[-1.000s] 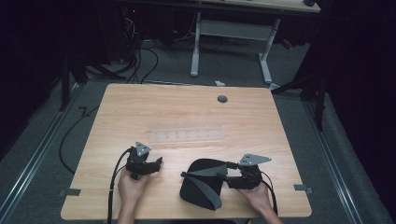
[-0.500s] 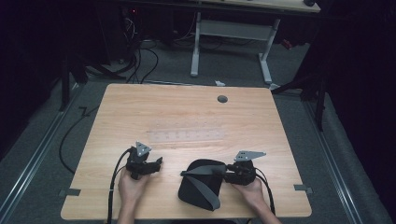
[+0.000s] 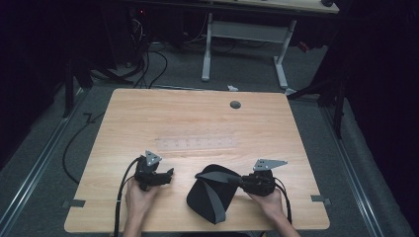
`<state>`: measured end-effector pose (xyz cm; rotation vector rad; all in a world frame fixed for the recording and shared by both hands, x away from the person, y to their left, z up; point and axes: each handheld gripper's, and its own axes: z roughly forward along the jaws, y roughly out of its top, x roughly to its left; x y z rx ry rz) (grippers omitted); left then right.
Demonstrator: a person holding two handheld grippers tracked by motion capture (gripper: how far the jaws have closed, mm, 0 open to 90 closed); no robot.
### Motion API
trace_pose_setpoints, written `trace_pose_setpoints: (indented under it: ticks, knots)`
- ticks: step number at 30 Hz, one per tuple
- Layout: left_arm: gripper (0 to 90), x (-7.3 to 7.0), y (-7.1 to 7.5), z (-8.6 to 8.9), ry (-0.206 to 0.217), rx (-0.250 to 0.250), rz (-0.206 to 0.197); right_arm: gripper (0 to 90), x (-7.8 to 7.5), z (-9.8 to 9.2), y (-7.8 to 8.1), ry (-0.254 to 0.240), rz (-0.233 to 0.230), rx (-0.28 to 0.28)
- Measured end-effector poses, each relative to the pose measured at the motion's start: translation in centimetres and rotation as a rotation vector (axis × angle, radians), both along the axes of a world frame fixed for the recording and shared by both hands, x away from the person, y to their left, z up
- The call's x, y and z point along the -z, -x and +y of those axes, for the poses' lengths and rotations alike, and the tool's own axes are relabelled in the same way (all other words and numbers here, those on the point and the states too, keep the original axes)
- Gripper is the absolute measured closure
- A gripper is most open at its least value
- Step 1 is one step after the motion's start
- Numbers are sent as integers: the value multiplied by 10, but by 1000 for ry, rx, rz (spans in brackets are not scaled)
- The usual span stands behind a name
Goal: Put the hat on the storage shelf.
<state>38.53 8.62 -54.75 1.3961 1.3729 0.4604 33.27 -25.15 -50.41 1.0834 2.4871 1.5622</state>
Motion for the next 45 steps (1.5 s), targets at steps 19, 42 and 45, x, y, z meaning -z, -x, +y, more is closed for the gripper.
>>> trace_pose_setpoints:
  ticks: [19,42,45]
  knots:
    - [213,-7,13,4,-39,40,-55,838,-29,-27,7,-63,-21,104]
    - [247,-62,85,-38,74,423,-218,837,-44,-38,4,-133,8,222]
    - [243,-61,88,-43,69,440,-219,837,-47,-37,3,-135,9,223]
